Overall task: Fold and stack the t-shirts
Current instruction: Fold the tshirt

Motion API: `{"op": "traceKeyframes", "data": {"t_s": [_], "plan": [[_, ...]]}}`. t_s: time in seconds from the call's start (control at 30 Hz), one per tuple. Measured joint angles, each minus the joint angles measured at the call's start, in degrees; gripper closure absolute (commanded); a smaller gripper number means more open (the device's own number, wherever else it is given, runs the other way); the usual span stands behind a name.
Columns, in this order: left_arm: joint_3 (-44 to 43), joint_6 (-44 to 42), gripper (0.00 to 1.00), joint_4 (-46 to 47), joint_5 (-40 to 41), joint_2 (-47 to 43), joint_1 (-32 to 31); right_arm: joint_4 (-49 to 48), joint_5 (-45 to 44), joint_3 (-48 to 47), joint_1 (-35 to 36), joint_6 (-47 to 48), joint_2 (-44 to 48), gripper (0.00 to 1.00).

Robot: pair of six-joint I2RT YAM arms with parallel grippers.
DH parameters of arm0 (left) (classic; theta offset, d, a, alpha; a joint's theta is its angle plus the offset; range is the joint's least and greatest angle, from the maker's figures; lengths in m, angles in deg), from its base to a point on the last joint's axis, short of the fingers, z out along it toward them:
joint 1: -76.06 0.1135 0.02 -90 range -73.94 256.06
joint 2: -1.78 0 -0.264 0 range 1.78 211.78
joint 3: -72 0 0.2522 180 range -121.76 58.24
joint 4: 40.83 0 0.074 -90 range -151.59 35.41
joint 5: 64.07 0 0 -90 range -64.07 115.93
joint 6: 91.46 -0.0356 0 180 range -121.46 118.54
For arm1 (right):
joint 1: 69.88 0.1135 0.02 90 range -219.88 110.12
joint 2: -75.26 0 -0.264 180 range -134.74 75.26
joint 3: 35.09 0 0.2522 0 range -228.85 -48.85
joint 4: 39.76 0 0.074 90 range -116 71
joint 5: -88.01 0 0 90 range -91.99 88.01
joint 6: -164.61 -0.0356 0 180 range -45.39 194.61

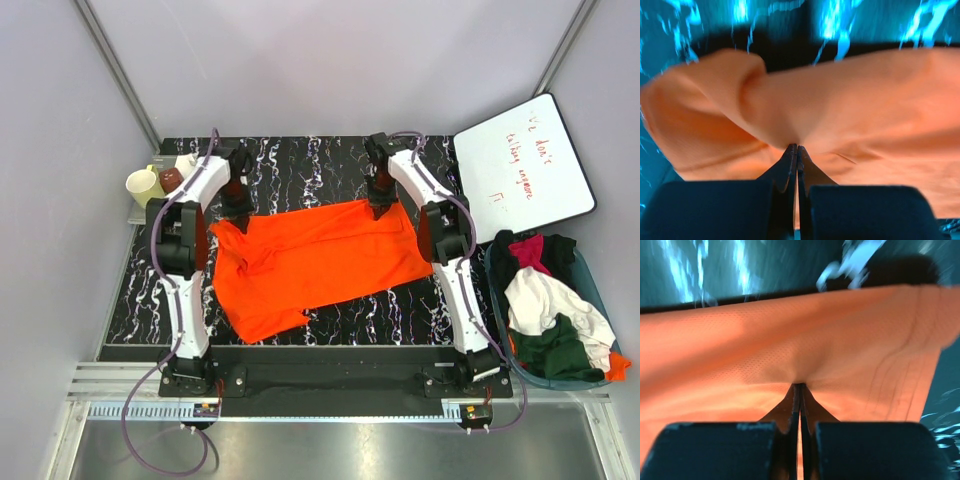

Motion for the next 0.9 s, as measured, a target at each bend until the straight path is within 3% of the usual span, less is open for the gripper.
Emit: {"op": "traceKeyframes", "data": {"t_s": [0.17, 0.4, 0.53, 0.77, 0.9], "plan": [[-7.8, 0.7, 1.00, -2.9, 1.7, 6.6, 0.0, 1.6, -7.1, -10.1, 0.0, -1.0, -5.0, 1.00], [-13.7, 1.1, 1.00, -5.7, 2.6, 12.8, -0.5, 1.9, -9.1, -12.6, -1.4, -3.4, -6.4, 1.00], [-5.4, 1.1, 1.00, -3.9, 3.5, 7.7, -2.1, 1.8, -9.1, -12.2, -2.6, -3.8, -6.3, 1.00], [14.7, 2.7, 1.00, -1.5, 4.4, -10.0, -5.0, 1.4, -8.9, -11.6, -2.9, -3.8, -6.0, 1.00], [19.7, 3.7, 1.00, -0.5, 4.7, -17.0, -5.7, 1.0, -8.9, -11.1, -2.9, -3.7, -5.7, 1.00]]}}
